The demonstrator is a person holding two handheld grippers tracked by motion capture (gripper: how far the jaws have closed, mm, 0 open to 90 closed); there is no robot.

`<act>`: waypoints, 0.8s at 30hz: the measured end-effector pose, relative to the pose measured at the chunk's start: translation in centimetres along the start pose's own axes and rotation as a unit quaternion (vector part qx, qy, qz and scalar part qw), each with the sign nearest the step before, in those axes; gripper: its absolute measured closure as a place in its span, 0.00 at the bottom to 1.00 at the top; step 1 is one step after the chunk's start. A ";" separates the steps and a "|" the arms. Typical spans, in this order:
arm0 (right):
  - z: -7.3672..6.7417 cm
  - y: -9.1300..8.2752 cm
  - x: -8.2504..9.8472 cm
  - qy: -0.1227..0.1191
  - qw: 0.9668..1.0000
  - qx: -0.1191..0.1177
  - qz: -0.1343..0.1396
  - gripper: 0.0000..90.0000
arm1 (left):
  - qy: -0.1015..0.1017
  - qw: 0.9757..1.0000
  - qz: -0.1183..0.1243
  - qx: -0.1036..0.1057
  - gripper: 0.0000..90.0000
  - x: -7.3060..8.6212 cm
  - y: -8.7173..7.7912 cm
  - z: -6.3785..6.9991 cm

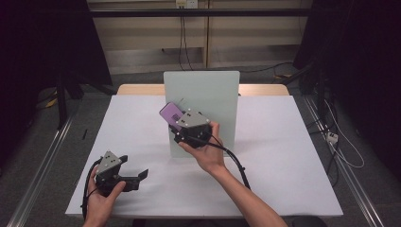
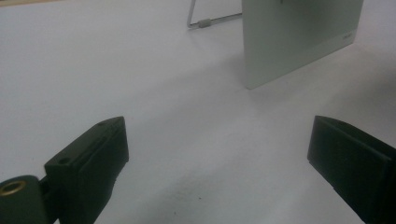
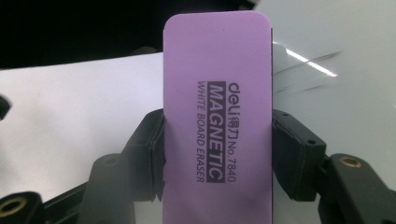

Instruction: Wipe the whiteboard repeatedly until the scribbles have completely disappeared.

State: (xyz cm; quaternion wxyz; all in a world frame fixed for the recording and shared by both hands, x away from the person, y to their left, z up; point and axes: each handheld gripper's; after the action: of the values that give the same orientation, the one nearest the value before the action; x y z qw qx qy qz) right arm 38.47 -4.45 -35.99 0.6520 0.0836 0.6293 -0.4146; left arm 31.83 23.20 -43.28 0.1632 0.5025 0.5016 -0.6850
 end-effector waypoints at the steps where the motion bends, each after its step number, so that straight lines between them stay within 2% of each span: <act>1: -0.2 0.2 0.2 0.000 1.000 -0.006 -0.003 0.46 | -0.001 1.000 0.000 0.000 0.06 0.0 0.0 0.0; 3: -0.6 0.5 0.3 -0.003 1.000 -0.010 -0.006 0.46 | -0.001 1.000 0.000 0.000 0.06 0.0 0.0 0.0; 6: -0.3 0.5 0.1 0.002 1.000 -0.017 -0.003 0.46 | -0.001 1.000 0.000 0.000 0.06 0.0 0.0 0.0; 11: 0.3 0.1 -1.0 0.005 1.000 0.000 0.013 0.46 | 0.001 1.000 0.001 0.002 0.06 0.0 0.0 0.0; 19: 3.4 -2.1 -3.4 0.020 0.998 0.036 0.057 0.46 | -0.002 1.000 0.003 -0.001 0.06 0.0 -0.1 0.0; 21: 3.9 -2.3 -4.0 0.019 0.997 0.041 0.062 0.46 | 0.000 1.000 0.003 0.001 0.06 0.0 -0.1 0.1; 24: 3.8 -2.1 -4.3 0.011 0.997 0.043 0.057 0.46 | -0.001 1.000 0.002 0.002 0.06 0.0 0.0 0.0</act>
State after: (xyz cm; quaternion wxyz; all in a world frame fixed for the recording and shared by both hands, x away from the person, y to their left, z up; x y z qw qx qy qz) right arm 40.58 -6.32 -30.52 0.6635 0.1513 0.6122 -0.4027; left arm 31.79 23.18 -43.22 0.1643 0.5033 0.4992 -0.6859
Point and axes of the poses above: each handheld gripper's, and its own axes: y roughly forward along the jaws, x roughly out of its underside, z roughly to its right, and after that the axes turned 9 degrees about -x, right-handed
